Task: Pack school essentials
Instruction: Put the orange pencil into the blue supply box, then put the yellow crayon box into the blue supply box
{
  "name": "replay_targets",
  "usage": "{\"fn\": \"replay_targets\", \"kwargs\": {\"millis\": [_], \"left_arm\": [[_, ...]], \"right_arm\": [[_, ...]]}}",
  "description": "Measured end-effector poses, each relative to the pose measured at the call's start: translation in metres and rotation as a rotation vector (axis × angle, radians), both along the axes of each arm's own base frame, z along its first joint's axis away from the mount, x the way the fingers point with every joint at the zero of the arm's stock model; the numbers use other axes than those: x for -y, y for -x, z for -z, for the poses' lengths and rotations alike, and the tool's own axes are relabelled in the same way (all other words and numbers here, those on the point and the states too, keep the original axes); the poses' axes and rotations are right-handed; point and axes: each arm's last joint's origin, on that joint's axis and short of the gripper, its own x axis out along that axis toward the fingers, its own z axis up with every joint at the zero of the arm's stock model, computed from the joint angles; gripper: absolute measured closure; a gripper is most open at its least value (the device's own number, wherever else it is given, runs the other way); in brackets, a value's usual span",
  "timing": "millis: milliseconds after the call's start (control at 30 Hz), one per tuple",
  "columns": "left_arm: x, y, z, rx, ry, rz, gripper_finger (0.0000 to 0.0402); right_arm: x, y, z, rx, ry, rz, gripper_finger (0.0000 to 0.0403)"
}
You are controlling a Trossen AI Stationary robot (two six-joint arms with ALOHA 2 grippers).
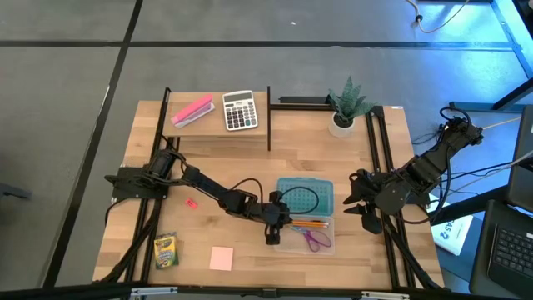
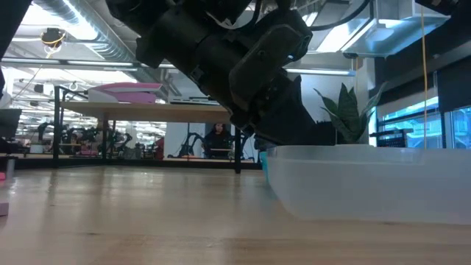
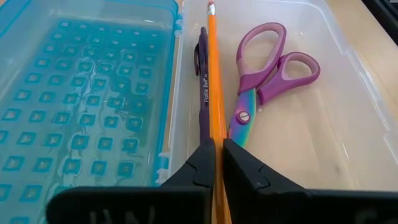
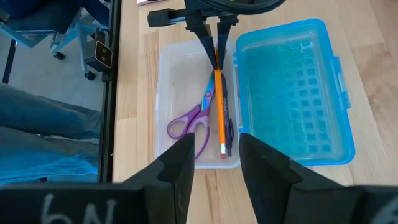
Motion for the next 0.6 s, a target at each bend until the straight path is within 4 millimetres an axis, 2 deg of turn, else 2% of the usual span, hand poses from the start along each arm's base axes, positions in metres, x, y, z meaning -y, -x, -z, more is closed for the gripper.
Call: {"fn": "replay_targets", "kwargs": {"millis": [233,367,600], "left_arm": [[0.000,0.000,0.000,0.001,0.001,0.000,0.0341],[0.000,0.000,-0.002,0.002,0.001,0.000,0.0328],[-0.001,0.002,-0.026,0.064,0.002,-0.009,0.0330]], "right_arm": [[0.000,0.000,0.000,0.000,0.000,0.000,0.0274],[0.000,0.000,0.000,-0.001,-0.001,-0.001,0.0274],[0.000,0.000,0.000,0.002,-0.010,-0.005,0.0274]]}}
